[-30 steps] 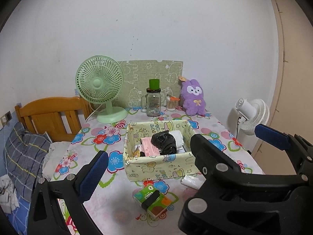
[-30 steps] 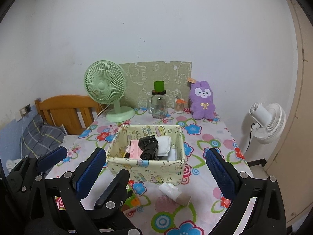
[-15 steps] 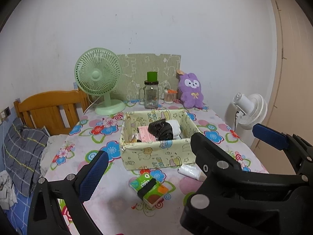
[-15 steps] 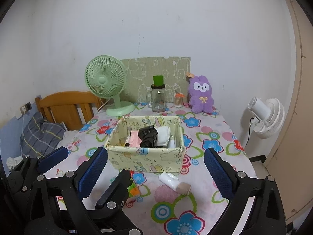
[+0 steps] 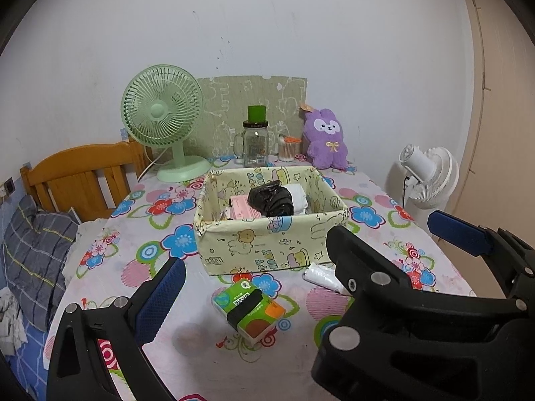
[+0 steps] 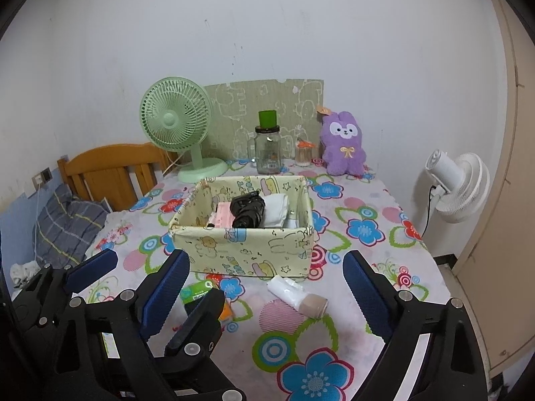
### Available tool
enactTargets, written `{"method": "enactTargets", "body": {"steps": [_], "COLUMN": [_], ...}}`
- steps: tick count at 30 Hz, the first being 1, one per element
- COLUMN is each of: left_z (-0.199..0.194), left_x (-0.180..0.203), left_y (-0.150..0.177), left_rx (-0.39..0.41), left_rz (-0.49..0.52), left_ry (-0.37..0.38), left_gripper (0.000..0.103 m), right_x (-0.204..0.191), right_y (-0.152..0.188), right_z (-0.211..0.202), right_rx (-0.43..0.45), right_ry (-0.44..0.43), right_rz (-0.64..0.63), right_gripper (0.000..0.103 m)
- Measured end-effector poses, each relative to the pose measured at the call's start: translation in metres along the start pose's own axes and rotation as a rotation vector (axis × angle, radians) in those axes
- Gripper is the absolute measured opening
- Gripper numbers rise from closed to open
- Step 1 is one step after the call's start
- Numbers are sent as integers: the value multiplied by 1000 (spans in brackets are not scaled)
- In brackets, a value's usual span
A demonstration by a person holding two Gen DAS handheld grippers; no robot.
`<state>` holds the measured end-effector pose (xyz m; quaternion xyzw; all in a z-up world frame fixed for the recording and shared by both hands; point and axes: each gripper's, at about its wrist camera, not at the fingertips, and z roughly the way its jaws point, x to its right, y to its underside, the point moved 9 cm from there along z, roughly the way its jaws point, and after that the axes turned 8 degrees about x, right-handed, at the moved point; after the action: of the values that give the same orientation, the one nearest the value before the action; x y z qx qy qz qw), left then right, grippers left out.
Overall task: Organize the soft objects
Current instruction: 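Withdraw both open tools up and away from the fabric box, then move the left tool to the green box while the right tool approaches the white roll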
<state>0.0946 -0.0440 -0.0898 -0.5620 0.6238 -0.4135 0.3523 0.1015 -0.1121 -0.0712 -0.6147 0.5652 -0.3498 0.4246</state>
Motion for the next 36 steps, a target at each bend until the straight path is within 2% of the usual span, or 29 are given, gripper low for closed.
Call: {"method": "enactTargets", "body": {"steps": [7, 17, 36], "left_z": [13, 39, 82], "left_x": [2, -4, -10], "left_y": [11, 35, 77], "left_rx": [-22, -94, -237], "left_rz": [5, -21, -57], "left_ry": [1, -20, -19], "left_gripper": [103, 103, 103], "right_x": [5, 10, 17], "right_y": [13, 34, 76], "right_z": [11, 36, 84], "right_rx": [-17, -55, -184], "right_ry": [0, 14, 38], "right_rz": [16, 32, 40], "right_gripper": [94, 94, 94]}}
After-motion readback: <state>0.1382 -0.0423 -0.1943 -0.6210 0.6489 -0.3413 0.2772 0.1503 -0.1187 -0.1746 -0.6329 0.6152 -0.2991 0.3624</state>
